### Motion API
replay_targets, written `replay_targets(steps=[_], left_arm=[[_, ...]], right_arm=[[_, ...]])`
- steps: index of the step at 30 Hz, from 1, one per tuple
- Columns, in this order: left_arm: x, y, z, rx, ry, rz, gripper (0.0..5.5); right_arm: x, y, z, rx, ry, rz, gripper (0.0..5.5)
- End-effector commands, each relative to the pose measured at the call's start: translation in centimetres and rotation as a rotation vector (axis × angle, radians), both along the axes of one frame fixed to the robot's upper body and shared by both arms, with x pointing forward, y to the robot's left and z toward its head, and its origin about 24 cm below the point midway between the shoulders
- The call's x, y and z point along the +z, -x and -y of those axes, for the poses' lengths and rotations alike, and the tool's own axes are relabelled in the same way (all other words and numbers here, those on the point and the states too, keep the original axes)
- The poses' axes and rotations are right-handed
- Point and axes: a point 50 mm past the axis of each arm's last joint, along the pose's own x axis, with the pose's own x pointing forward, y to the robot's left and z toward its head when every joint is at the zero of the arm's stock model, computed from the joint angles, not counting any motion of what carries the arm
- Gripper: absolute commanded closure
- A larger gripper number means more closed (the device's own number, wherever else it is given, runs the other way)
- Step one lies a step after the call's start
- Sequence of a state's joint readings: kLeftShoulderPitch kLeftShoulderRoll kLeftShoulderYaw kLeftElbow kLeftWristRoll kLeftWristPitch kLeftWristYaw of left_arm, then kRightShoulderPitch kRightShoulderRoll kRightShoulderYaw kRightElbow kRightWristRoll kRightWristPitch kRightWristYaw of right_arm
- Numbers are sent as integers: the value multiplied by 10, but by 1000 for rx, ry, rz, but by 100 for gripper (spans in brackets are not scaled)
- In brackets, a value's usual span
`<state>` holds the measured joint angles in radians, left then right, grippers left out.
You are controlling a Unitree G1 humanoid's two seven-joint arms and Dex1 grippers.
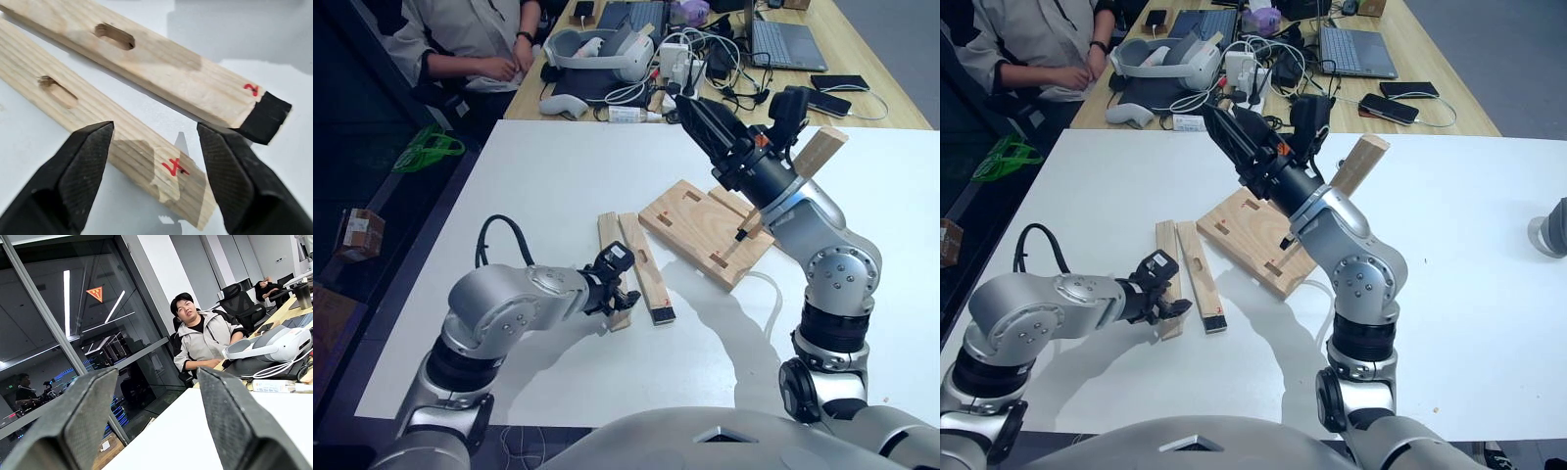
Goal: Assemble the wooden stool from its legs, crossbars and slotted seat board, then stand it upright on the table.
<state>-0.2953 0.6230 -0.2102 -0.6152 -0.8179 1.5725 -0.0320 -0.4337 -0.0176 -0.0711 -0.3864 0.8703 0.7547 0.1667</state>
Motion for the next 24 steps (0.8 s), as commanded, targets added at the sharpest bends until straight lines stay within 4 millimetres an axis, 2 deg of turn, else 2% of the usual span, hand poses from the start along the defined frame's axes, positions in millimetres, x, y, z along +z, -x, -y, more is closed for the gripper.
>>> replay_targets(steps=[1, 3, 4, 7, 11, 15, 20, 24], left_arm=[[11, -12, 10, 58, 149, 28, 235], [10, -16, 17, 135, 258, 19, 235], [9, -16, 21, 157, 292, 12, 216], [0, -13, 24, 202, 275, -2, 168], [-9, -8, 18, 175, 86, 24, 168], [-15, -3, 27, 167, 107, -7, 168], [-22, -4, 33, 245, 193, -62, 168], [-32, 3, 22, 270, 143, -98, 168]], right_arm=[[3, -3, -1, -13, 12, 13, 247], [3, -4, -1, -13, 13, 13, 247], [4, -4, -2, -13, 12, 14, 247], [7, -5, -3, -17, 7, 26, 247], [12, -5, -5, -27, -8, 47, 247], [13, -5, -9, -27, -10, 56, 247], [12, -8, -16, -21, -25, 62, 247], [14, -7, -23, -4, -45, 76, 247]])
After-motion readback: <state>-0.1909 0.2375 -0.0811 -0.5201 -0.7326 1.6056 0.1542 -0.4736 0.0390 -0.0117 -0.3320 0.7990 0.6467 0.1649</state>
